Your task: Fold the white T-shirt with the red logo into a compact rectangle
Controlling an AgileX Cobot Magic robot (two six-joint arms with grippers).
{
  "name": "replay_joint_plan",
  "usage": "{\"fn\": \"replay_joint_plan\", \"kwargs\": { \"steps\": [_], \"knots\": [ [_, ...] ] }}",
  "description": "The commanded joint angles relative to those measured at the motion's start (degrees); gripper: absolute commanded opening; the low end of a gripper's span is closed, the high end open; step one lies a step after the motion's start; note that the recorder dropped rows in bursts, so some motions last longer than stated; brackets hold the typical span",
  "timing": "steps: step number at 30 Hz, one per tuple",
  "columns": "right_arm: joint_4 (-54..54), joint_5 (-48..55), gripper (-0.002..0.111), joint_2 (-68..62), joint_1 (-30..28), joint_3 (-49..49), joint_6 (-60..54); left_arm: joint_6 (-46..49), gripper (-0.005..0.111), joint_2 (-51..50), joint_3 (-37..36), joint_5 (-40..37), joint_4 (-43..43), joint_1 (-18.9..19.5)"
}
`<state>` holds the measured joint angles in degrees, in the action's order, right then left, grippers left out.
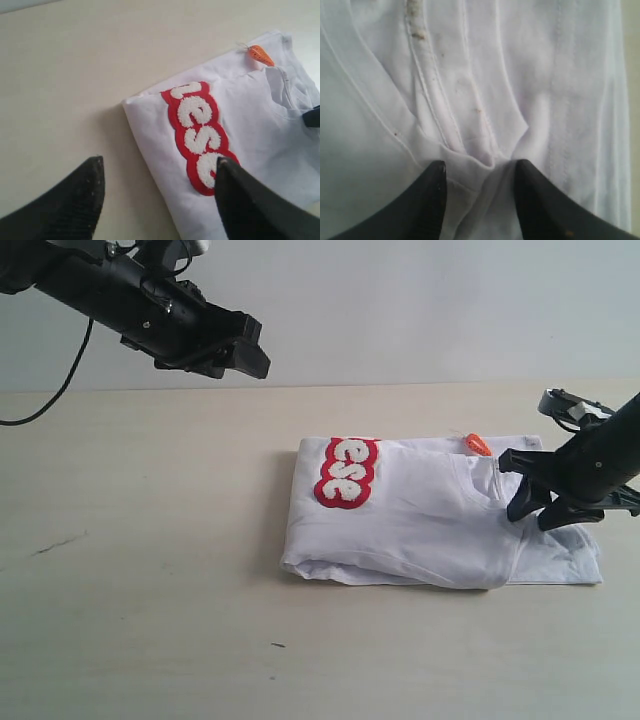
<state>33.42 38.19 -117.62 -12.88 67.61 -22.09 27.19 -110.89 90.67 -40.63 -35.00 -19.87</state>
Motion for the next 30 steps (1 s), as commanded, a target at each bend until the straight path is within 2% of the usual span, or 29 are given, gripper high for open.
{"fn": "replay_joint_plan", "kwargs": {
  "steps": [1,14,21,26,28,30],
  "knots": [
    [0.83,1.24,0.043,-0.25,0.21,0.19,-0.90,0.06,0.062,0.35,-0.10,0.34,-0.32,-0.04],
    [2.64,2.61,0.043,-0.33,0.29,0.19,-2.91,0.06,0.062,0.35,-0.10,0.34,-0.32,-0.04],
    [2.53,2.31,0.043,-0.38,4.39,0.19,-4.32,0.06,0.062,0.35,-0.10,0.34,-0.32,-0.04],
    [2.53,2.17,0.043,-0.38,4.86,0.19,-4.42,0.06,0.062,0.35,-0.10,0.01,-0.32,-0.04],
    [2.53,2.17,0.040,-0.38,4.86,0.19,-4.42,0.06,0.062,0.35,-0.10,0.01,-0.32,-0.04],
    [2.53,2.13,0.031,-0.38,4.86,0.30,-5.39,0.06,0.062,0.35,-0.10,0.01,-0.32,-0.04]
  ]
}}
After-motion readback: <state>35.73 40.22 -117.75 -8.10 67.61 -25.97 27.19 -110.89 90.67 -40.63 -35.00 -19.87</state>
